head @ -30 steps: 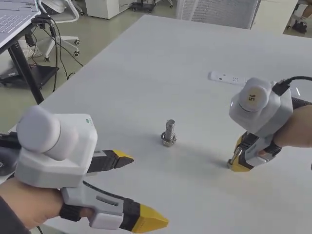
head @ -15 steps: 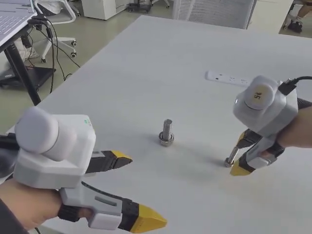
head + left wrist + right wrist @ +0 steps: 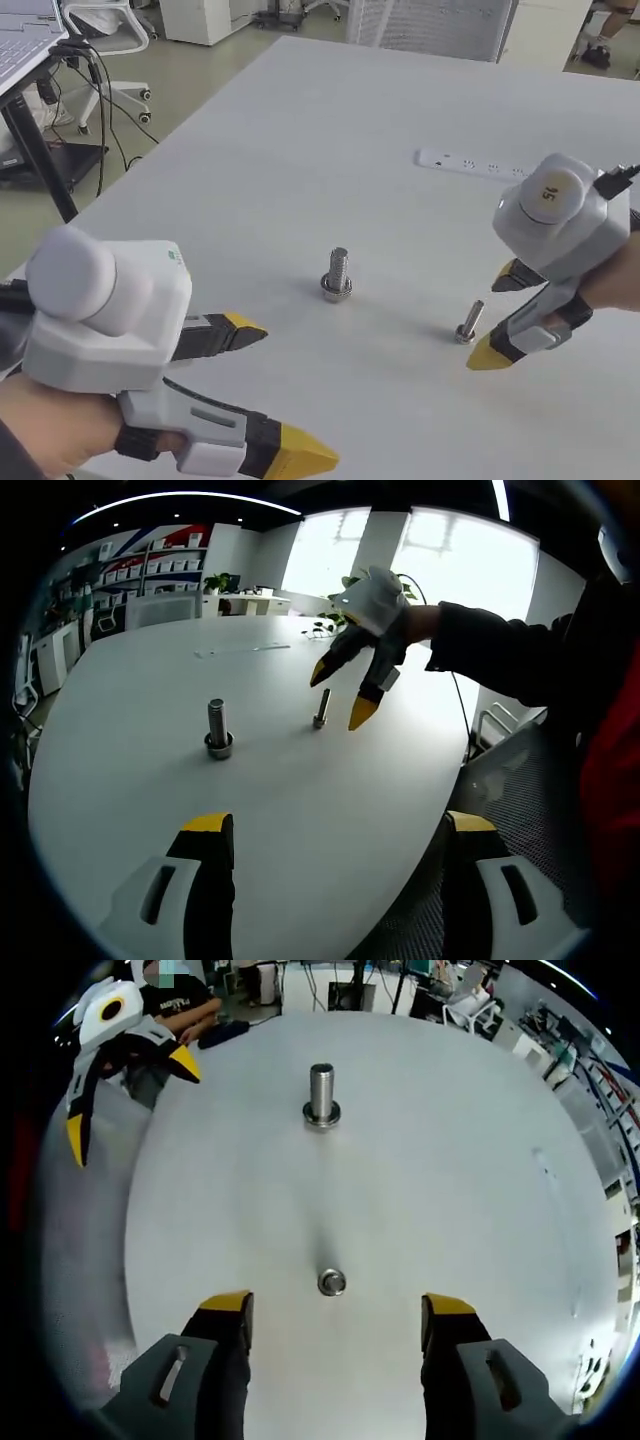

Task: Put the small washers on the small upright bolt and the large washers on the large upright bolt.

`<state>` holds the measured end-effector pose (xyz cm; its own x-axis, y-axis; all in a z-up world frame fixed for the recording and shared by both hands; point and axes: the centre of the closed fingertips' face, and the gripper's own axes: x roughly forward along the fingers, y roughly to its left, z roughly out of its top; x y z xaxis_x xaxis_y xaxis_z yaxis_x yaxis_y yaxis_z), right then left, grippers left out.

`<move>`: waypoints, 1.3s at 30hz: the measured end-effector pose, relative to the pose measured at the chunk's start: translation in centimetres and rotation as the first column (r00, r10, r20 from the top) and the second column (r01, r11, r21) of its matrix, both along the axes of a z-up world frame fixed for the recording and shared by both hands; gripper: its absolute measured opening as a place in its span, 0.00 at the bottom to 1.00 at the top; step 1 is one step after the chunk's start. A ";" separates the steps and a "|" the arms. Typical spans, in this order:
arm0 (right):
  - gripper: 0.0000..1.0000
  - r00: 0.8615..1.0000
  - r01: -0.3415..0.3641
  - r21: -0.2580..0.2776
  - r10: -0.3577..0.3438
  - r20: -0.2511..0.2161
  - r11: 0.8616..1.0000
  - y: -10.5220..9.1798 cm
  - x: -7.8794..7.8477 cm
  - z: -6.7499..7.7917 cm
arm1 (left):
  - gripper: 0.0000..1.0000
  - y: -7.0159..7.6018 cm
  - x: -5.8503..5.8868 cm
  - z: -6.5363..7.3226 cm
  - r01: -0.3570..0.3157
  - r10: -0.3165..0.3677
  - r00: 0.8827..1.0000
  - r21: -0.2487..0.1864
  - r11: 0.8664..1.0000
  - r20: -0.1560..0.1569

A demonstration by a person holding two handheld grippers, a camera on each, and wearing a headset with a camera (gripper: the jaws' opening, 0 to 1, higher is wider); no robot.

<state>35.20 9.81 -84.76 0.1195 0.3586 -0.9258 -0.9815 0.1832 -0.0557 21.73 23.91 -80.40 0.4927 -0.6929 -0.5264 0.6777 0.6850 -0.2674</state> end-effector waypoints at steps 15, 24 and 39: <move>0.86 0.998 0.056 0.105 -0.060 0.035 0.993 -0.2 -0.3 1.0 | 0.86 -0.1 0.0 0.0 0.006 -0.006 1.000 0.002 1.000 0.002; 0.87 0.994 0.087 0.145 -0.095 0.050 0.986 -0.8 -0.8 1.8 | 0.87 0.0 0.3 0.2 -0.004 0.004 1.000 0.000 1.000 0.013; 0.88 0.986 0.145 0.195 -0.159 0.059 0.970 -2.1 -2.3 2.4 | 0.89 0.0 0.6 0.5 -0.011 0.011 1.000 -0.003 1.000 0.027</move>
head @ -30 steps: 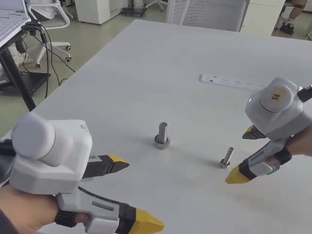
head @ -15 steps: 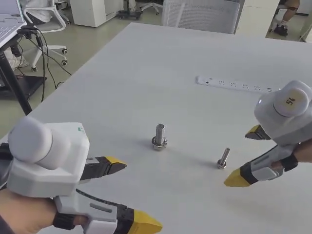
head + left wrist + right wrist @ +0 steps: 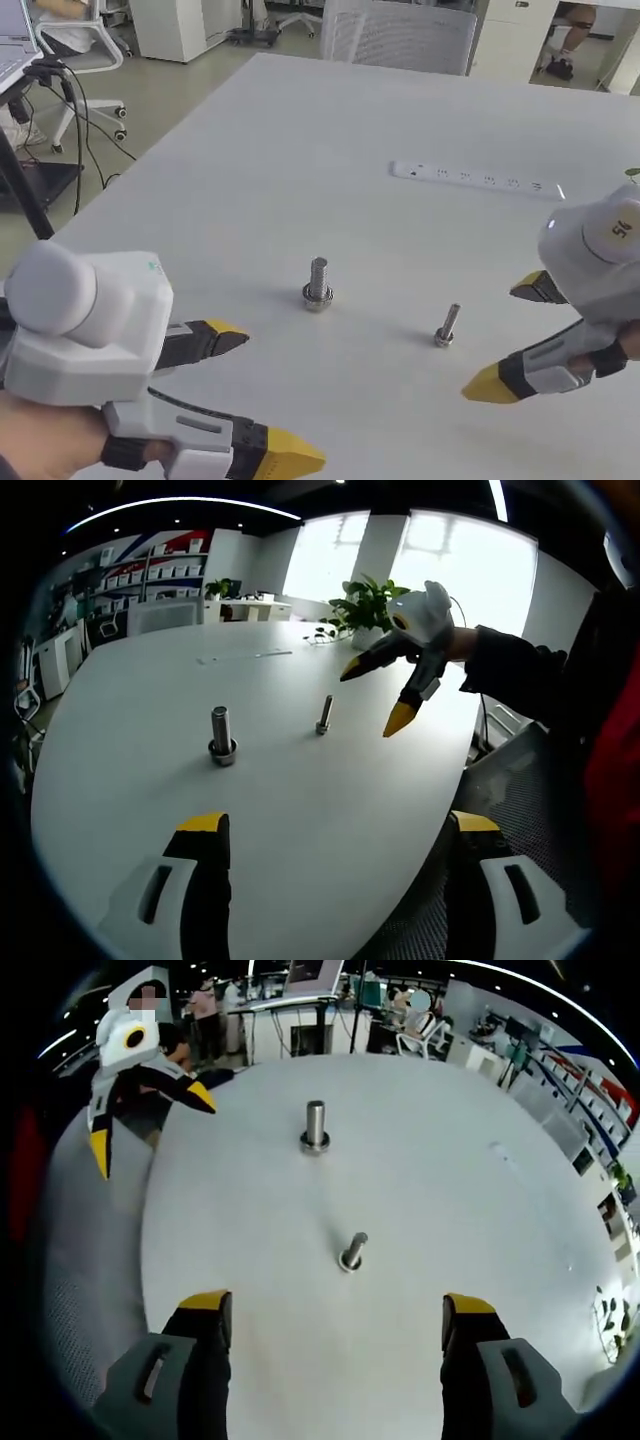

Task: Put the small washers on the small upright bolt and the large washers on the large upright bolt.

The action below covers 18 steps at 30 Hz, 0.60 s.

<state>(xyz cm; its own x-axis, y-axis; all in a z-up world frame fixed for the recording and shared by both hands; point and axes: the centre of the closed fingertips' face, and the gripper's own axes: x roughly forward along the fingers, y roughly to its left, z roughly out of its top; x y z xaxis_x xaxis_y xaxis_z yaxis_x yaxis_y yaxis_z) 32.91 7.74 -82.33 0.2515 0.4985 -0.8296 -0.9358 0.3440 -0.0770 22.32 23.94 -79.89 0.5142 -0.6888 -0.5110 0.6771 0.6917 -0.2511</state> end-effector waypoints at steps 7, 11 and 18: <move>0.88 1.000 0.029 0.044 -0.029 0.008 0.999 0.1 -1.3 0.5 | 0.89 -0.1 0.0 0.2 0.004 -0.004 1.000 -0.004 1.000 0.005; 0.88 0.999 0.045 0.071 -0.046 0.016 0.996 0.1 -1.8 0.8 | 0.89 -0.2 0.0 0.3 0.008 -0.008 1.000 -0.006 1.000 0.009; 0.87 0.997 0.073 0.113 -0.076 0.023 0.991 0.2 -2.9 1.3 | 0.89 -0.3 0.0 0.6 0.010 -0.010 1.000 -0.011 1.000 0.016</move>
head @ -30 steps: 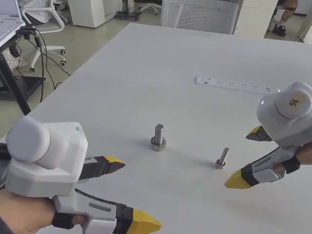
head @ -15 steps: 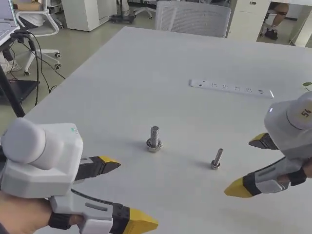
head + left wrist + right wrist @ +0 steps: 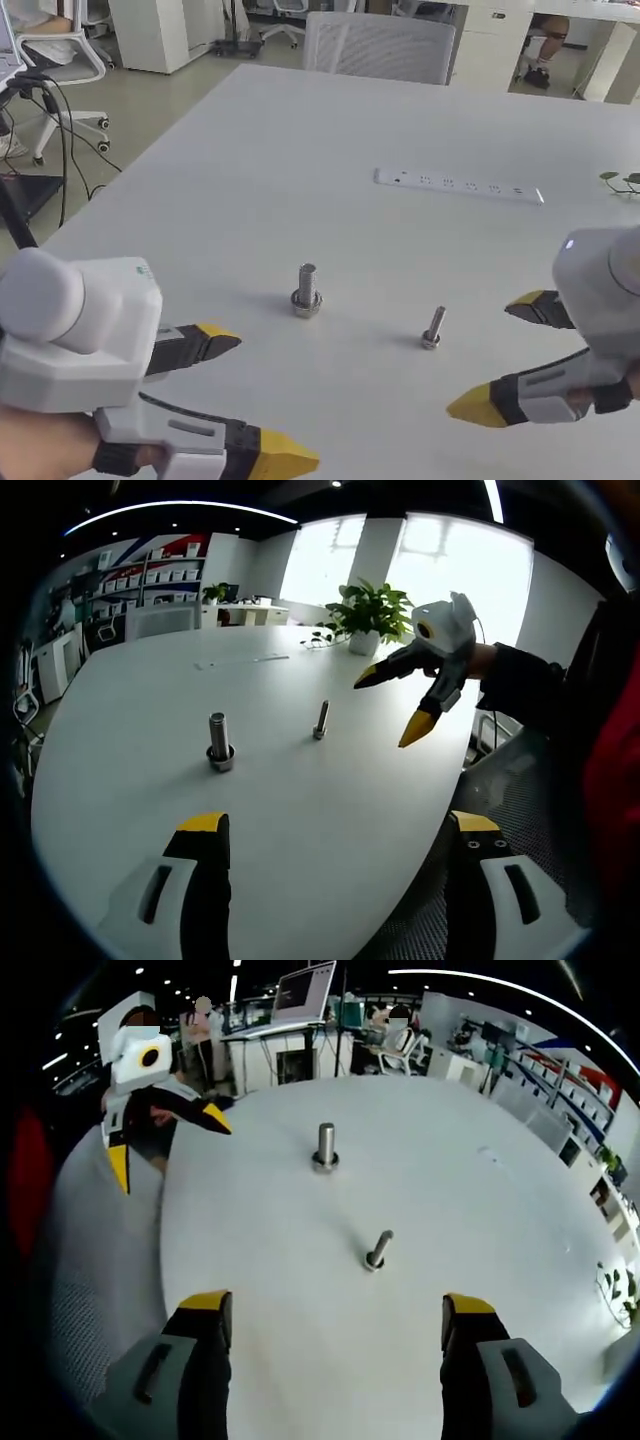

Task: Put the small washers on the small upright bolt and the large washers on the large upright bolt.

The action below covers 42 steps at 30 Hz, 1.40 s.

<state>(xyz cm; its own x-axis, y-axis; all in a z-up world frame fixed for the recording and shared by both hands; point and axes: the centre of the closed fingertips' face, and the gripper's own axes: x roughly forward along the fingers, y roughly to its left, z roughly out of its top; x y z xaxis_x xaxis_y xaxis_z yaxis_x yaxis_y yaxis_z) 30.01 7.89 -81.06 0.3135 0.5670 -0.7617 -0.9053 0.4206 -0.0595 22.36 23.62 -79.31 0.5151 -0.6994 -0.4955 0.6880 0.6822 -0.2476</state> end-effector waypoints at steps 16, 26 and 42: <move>0.88 0.996 0.068 0.121 -0.074 0.050 0.990 0.7 -2.2 1.1 | 0.89 0.7 0.5 0.7 -0.026 0.026 0.999 -0.013 1.000 0.021; 0.87 0.986 0.118 0.178 -0.137 0.098 0.977 0.8 -2.7 1.8 | 0.89 1.3 0.8 1.0 -0.047 0.047 0.998 -0.014 0.999 0.030; 0.87 0.979 0.133 0.214 -0.162 0.123 0.968 1.4 -2.7 1.8 | 0.90 2.2 1.0 0.9 -0.083 0.084 0.996 -0.018 0.996 0.036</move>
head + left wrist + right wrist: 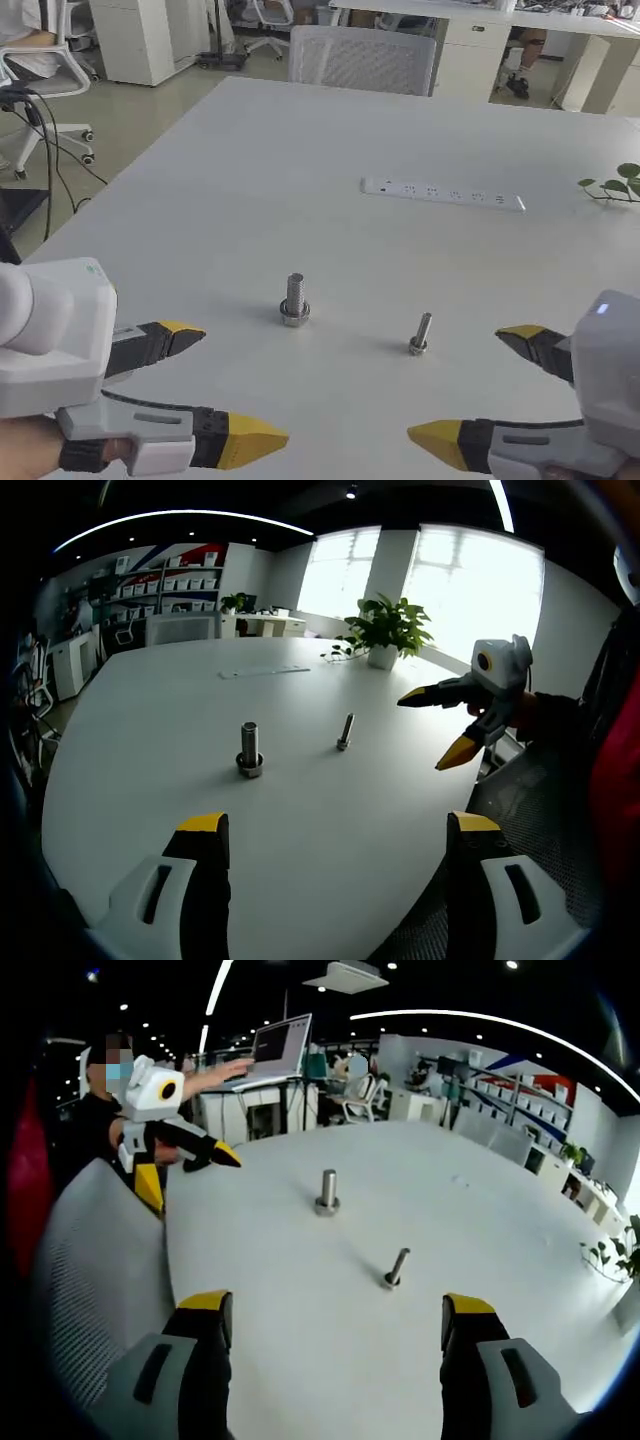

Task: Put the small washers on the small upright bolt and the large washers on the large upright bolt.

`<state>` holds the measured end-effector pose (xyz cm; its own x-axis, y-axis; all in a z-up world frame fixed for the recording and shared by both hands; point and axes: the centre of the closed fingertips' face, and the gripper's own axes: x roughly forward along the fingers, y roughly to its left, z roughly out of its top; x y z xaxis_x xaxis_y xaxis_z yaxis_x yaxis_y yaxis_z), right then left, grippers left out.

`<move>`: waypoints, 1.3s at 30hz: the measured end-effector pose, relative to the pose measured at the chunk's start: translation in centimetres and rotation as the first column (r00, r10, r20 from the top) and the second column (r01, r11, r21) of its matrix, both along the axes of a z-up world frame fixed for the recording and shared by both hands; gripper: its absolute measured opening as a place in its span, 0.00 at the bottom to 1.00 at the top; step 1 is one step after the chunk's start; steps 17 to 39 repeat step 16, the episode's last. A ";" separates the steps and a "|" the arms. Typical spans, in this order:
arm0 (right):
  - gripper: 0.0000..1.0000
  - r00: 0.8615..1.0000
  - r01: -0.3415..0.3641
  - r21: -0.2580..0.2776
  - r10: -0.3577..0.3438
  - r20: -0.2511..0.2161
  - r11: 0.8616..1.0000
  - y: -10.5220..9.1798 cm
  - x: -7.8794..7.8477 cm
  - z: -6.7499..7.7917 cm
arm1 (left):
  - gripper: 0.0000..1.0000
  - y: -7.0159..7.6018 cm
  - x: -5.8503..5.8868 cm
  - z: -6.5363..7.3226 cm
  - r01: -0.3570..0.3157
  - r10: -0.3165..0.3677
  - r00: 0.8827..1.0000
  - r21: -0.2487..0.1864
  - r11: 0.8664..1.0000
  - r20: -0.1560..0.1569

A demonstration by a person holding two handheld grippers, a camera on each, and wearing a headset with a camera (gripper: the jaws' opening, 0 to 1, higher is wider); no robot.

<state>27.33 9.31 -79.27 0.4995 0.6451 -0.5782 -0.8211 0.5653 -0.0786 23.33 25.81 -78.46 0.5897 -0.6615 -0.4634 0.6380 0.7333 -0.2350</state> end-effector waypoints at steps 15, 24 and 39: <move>0.87 1.000 0.012 0.000 -0.012 -0.005 1.000 -0.3 -0.1 -0.3 | 0.90 -0.2 0.0 -0.4 -0.001 0.001 1.000 0.010 1.000 -0.004; 0.87 1.000 0.013 0.001 -0.013 -0.004 1.000 -0.4 0.0 -0.2 | 0.90 -0.2 0.0 -0.4 0.000 0.000 1.000 0.010 1.000 -0.006; 0.87 1.000 0.013 0.001 -0.013 -0.004 1.000 -0.4 0.0 -0.2 | 0.90 -0.2 0.0 -0.4 0.000 0.000 1.000 0.010 1.000 -0.006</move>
